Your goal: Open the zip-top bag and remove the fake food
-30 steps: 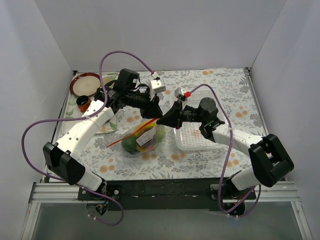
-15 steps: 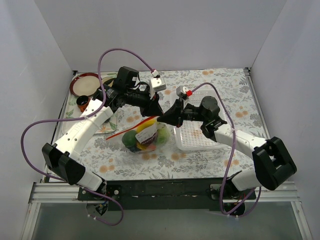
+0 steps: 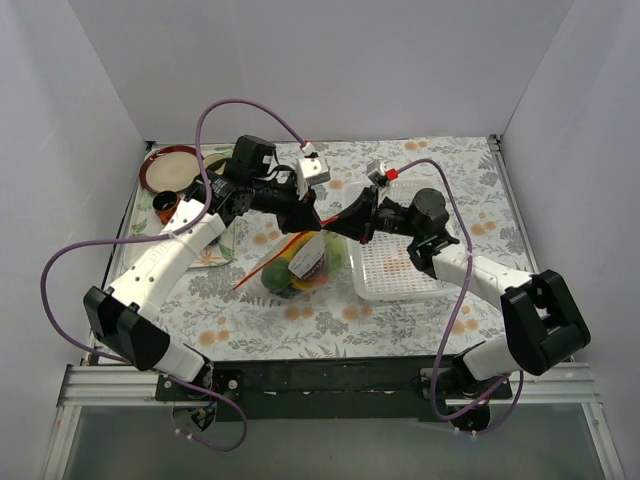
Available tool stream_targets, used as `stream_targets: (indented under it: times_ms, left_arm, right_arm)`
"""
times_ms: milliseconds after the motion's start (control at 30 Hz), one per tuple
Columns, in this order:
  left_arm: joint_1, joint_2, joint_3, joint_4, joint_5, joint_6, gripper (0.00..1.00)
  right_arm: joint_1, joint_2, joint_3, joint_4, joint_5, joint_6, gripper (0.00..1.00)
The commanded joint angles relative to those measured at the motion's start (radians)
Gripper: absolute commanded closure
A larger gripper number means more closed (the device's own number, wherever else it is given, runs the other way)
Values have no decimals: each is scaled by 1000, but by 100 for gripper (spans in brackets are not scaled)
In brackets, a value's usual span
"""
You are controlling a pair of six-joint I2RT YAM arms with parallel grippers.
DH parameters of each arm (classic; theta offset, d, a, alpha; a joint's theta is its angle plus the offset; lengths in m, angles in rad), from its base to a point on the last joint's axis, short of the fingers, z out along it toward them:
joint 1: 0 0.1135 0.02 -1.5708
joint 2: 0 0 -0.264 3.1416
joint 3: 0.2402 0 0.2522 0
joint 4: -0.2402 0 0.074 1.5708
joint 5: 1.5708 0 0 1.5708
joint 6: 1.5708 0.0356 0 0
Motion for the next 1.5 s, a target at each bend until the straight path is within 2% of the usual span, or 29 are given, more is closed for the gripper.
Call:
stream_targets:
  times_ms: [0,100,233,367,400,500,600,800,1033,1200,1300,1333,1367,1400,1467]
  left_arm:
    - [17,-44,7,-62,-67,33,100]
    - [28,-73,-7,-80,-107,41,100]
    - [47,-139,-76,-79,-235,38,100]
    - [95,-202,-137,-96,-350,51,100]
    - [135,-231,-171,-90,-381,53,100]
    - [249,-283,-226,-108,-377,105,100]
    - [290,-320,-260,-131,-386,131,100]
    - [337,-391,-338,-152,-415,157,100]
    - [374,-399,-363,-182,-452,219,100]
    - [403,-406,-385,-174,-452,228,100]
    - [403,-382,-342,-174,-412,228,100]
    - [403,-371,-319,-183,-388,223,100]
    - [403,-357,-299,-186,-365,205,100]
    - [403,-337,-252,-198,-310,193,100]
    - [405,-278,-207,-214,-260,159,100]
  right_arm:
    - [-27,-20,3,109,52,15,99]
    - [-45,-22,10,56,121,-4,99]
    - [-50,9,27,33,205,-12,99]
    - [-50,52,44,52,274,3,99]
    - [-51,69,58,52,279,11,99]
    - [-51,93,75,72,296,28,99]
    - [-54,106,86,69,316,32,99]
    - [-66,101,90,46,377,6,99]
    - [-88,72,92,11,437,-34,99]
    - [-94,78,112,3,402,-31,99]
    - [-89,73,125,-33,345,-35,99]
    - [-76,67,130,-53,337,-63,91]
    - [-65,44,133,-85,337,-87,63]
    - [-54,30,145,-157,337,-122,52]
    - [-11,-31,150,-251,392,-237,40]
